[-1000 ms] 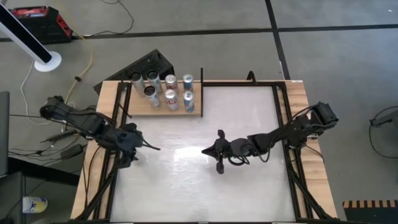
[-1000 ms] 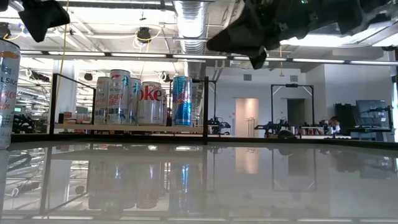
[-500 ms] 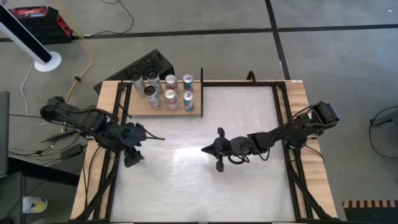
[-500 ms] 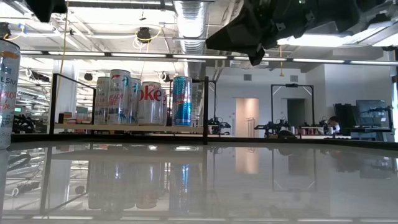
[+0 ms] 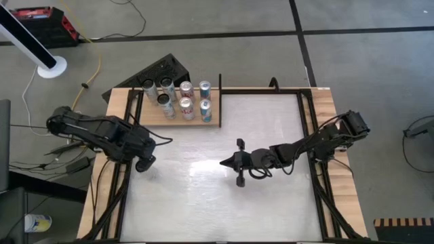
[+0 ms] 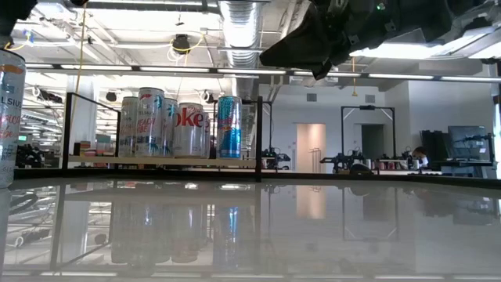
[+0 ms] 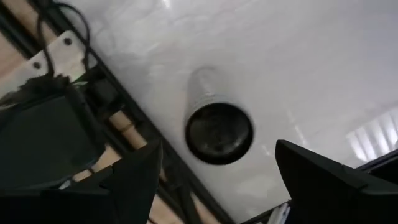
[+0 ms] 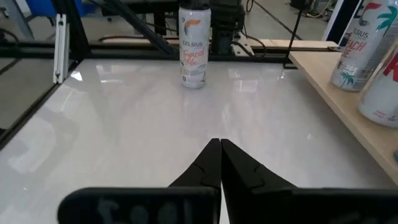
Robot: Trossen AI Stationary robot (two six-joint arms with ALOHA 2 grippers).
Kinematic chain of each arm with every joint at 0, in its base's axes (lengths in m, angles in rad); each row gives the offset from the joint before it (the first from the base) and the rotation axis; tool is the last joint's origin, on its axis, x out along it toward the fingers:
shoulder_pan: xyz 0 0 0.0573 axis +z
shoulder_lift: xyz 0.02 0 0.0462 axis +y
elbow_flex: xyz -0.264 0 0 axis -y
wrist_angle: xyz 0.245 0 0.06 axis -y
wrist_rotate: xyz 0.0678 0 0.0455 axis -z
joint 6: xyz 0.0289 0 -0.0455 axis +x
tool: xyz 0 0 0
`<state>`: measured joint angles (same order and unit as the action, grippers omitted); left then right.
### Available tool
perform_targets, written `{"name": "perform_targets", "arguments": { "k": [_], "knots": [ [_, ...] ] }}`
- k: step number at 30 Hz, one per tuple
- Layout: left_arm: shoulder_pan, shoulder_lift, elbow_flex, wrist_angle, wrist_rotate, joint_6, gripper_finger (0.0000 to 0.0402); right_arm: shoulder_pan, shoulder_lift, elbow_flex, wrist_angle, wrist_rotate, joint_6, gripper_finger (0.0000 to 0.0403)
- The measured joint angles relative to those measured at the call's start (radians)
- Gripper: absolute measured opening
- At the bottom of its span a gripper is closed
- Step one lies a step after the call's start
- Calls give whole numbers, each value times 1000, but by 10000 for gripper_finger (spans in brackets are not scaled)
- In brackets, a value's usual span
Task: Place canned beverage on shelf
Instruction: Put the white soda can on the shelf
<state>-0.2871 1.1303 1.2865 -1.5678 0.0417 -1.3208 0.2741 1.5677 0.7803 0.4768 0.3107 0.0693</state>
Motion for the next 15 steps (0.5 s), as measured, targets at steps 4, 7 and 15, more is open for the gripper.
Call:
{"name": "perform_targets", "arguments": {
  "k": [4,7,15],
  "knots": [
    [0,20,0,0,-25,-26,296,0,0,0,-22,0,-3,27],
    [1,46,-1,-2,-21,-27,296,0,0,0,-46,0,-2,27],
    [-5,124,-1,-3,23,-28,296,0,0,0,-88,0,-2,27]
  ]
}}
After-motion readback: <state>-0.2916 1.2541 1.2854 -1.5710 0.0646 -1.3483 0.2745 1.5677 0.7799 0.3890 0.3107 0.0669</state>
